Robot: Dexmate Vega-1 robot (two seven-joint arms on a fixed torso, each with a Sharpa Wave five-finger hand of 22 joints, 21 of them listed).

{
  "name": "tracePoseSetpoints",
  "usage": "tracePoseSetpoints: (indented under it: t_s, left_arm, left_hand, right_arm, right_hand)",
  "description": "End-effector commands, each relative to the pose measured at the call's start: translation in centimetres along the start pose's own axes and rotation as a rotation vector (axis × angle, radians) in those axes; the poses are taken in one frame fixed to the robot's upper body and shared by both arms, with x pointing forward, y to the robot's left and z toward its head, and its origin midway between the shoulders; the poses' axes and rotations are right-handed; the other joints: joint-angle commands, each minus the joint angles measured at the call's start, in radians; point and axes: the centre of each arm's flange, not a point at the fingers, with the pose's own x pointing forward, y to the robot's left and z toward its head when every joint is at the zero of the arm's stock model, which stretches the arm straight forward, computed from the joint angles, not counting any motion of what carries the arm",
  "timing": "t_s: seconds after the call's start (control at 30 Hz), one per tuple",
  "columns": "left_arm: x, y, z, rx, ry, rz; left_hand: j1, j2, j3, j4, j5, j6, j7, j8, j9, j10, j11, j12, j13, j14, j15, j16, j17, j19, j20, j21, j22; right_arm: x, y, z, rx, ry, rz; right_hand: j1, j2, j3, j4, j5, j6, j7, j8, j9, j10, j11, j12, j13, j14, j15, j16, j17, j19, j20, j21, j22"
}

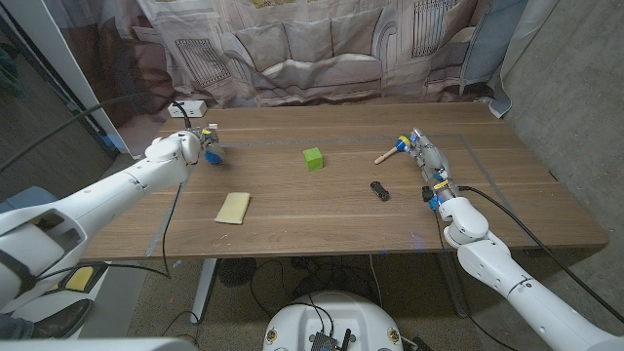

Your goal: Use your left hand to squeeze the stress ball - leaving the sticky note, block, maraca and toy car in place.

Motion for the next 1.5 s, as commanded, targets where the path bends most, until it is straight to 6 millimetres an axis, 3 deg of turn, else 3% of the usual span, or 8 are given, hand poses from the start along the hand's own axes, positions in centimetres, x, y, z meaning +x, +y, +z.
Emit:
tracePoseSetpoints:
  t_s: [0.03,0.8,1.0,1.07,1.13,1.2,1.5]
  left_arm:
    - [0.7,-0.7,-0.5,-0.004,0.024,0.029]
    - [1.9,-2.5,-0.6,-0.082,0.005,0.029]
    - [1.7,-2.5,-0.5,-0.112,0.001,0.075]
    - [1.4,-2.5,-0.6,-0.136,-0.006,0.121]
    - [1.2,-2.5,-0.8,-0.165,0.002,0.152]
    - [1.1,-2.4,-0.8,-0.170,0.000,0.163]
    - [0.4,-1.9,-0.7,-0.161,0.003,0.168]
  left_hand:
    - [0.037,0.011,0.010,-0.002,-0.010,0.018,-0.006,0.009,0.006,0.024,-0.007,0.011,0.003,0.021,-0.003,0.008,0.005,0.027,-0.007,0.009,0.004]
    - [0.126,0.054,0.004,-0.001,-0.036,0.125,-0.008,0.032,0.007,0.114,-0.016,0.040,0.010,0.119,-0.024,0.029,0.007,0.100,-0.009,0.026,0.007]
    - [0.199,0.087,0.011,-0.009,-0.035,0.174,-0.005,0.037,0.008,0.157,-0.020,0.050,0.012,0.181,-0.035,0.046,0.011,0.164,-0.022,0.049,0.009]
    - [0.232,0.100,0.009,-0.009,-0.035,0.229,-0.010,0.052,0.010,0.214,-0.031,0.069,0.015,0.225,-0.055,0.061,0.015,0.191,-0.027,0.061,0.012]
    - [0.259,0.111,0.002,-0.008,-0.035,0.269,-0.022,0.060,0.011,0.250,-0.055,0.081,0.021,0.276,-0.072,0.081,0.020,0.221,-0.045,0.075,0.016]
    - [0.275,0.119,-0.004,-0.005,-0.033,0.299,-0.027,0.066,0.013,0.282,-0.056,0.092,0.027,0.304,-0.079,0.092,0.024,0.244,-0.063,0.088,0.019]
    - [0.287,0.129,-0.002,-0.003,-0.031,0.311,-0.027,0.066,0.014,0.293,-0.059,0.094,0.031,0.316,-0.080,0.092,0.022,0.247,-0.064,0.093,0.021]
  right_arm:
    - [-0.3,-0.1,0.0,0.001,0.007,-0.008]
    - [0.0,-0.1,0.0,-0.002,0.006,-0.005]
    - [0.1,-0.2,0.2,-0.006,0.003,-0.003]
    - [0.0,-0.3,0.2,-0.001,0.003,-0.006]
    - [-0.1,-0.3,0.2,-0.005,0.002,-0.005]
    - [-0.1,-0.3,0.2,0.000,0.004,-0.010]
    - [-0.5,-0.5,0.1,0.003,0.003,-0.012]
  right_hand:
    - [0.002,0.010,-0.001,-0.006,-0.001,0.006,0.002,0.000,0.003,0.007,-0.005,-0.002,0.006,0.005,0.006,0.002,0.002,0.004,0.007,-0.003,0.001]
    - [0.001,0.011,-0.002,-0.006,-0.001,0.007,0.000,-0.001,0.003,0.008,-0.003,-0.002,0.006,0.007,0.008,0.002,0.002,0.006,0.009,-0.003,0.001]
    - [0.001,0.011,-0.002,-0.006,-0.001,0.008,0.000,-0.001,0.003,0.009,-0.005,-0.002,0.006,0.008,0.008,0.002,0.003,0.006,0.010,-0.003,0.001]
    - [0.001,0.011,-0.002,-0.006,-0.001,0.008,0.000,-0.001,0.003,0.009,-0.005,-0.002,0.006,0.008,0.008,0.002,0.003,0.006,0.010,-0.003,0.001]
    - [0.001,0.011,-0.002,-0.006,-0.001,0.008,0.000,-0.001,0.003,0.008,-0.004,-0.002,0.006,0.008,0.008,0.002,0.003,0.006,0.010,-0.003,0.001]
    - [0.001,0.011,-0.002,-0.006,-0.001,0.008,0.001,-0.001,0.003,0.008,-0.004,-0.002,0.006,0.009,0.009,0.002,0.003,0.006,0.011,-0.003,0.001]
    - [0.001,0.011,-0.002,-0.006,-0.001,0.008,0.000,-0.001,0.003,0.010,-0.004,-0.002,0.006,0.011,0.009,0.003,0.003,0.006,0.010,-0.003,0.001]
